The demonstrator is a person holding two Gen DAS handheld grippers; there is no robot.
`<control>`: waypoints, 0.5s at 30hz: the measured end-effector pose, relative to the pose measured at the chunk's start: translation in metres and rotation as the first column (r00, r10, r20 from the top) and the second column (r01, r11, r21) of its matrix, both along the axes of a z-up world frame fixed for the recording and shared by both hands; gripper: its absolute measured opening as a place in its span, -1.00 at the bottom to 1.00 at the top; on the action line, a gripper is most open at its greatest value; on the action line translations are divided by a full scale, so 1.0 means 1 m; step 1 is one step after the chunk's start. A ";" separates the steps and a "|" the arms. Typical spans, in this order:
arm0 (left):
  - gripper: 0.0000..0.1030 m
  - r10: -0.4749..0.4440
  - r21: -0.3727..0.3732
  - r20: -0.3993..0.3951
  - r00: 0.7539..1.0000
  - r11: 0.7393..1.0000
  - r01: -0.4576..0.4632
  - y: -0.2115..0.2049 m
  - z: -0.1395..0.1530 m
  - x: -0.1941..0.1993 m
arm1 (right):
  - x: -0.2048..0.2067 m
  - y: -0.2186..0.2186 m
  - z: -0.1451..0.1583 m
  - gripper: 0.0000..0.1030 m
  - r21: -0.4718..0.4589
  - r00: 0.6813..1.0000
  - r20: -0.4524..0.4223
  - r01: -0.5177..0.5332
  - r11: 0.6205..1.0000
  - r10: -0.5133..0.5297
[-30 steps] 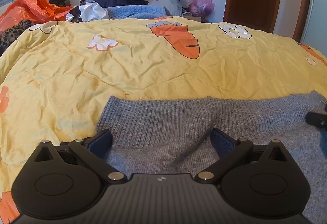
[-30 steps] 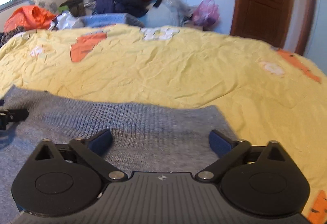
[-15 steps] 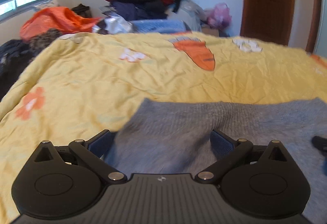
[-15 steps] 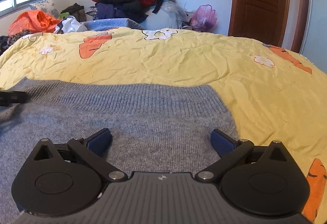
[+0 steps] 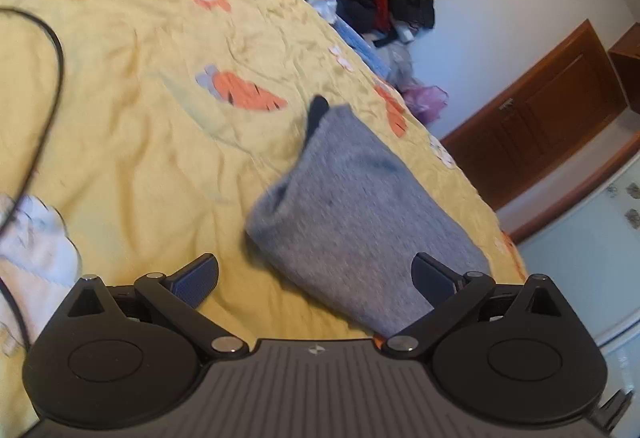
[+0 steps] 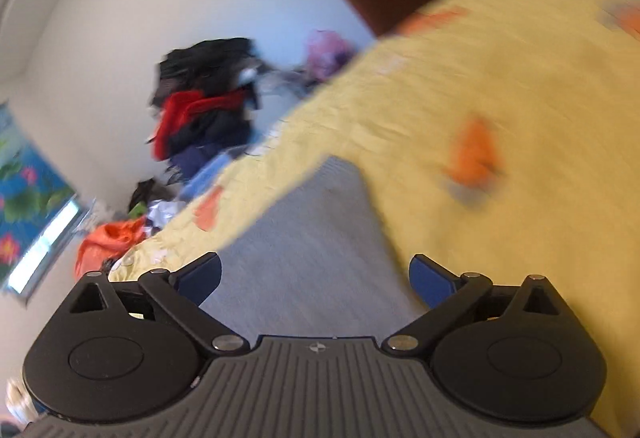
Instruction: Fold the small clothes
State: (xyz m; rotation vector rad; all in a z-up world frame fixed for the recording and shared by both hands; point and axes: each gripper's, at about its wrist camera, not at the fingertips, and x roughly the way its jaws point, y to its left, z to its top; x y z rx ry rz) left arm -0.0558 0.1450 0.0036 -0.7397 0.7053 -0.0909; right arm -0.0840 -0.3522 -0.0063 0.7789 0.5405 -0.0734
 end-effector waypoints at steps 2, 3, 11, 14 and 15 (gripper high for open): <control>1.00 -0.008 -0.050 0.002 1.000 0.999 0.008 -0.002 -0.009 0.003 | -0.014 -0.008 -0.009 0.87 0.017 0.999 -0.026 0.020 1.000 -0.020; 1.00 0.001 -0.075 0.017 1.000 0.997 0.000 -0.003 -0.012 0.003 | -0.017 -0.008 -0.010 0.87 0.008 1.000 -0.022 0.006 1.000 -0.006; 0.96 0.112 -0.235 0.021 0.993 0.966 -0.104 -0.005 -0.021 0.020 | 0.022 0.010 -0.011 0.96 0.137 0.990 -0.054 -0.120 0.983 0.129; 0.51 0.177 -0.205 -0.003 0.984 0.963 -0.174 -0.006 -0.022 0.021 | 0.036 0.016 -0.013 0.76 0.181 0.993 -0.039 -0.105 0.978 0.114; 0.23 0.196 -0.201 -0.015 0.980 0.960 -0.195 -0.005 -0.023 0.022 | 0.039 0.018 -0.015 0.70 0.188 0.994 -0.037 -0.093 0.978 0.101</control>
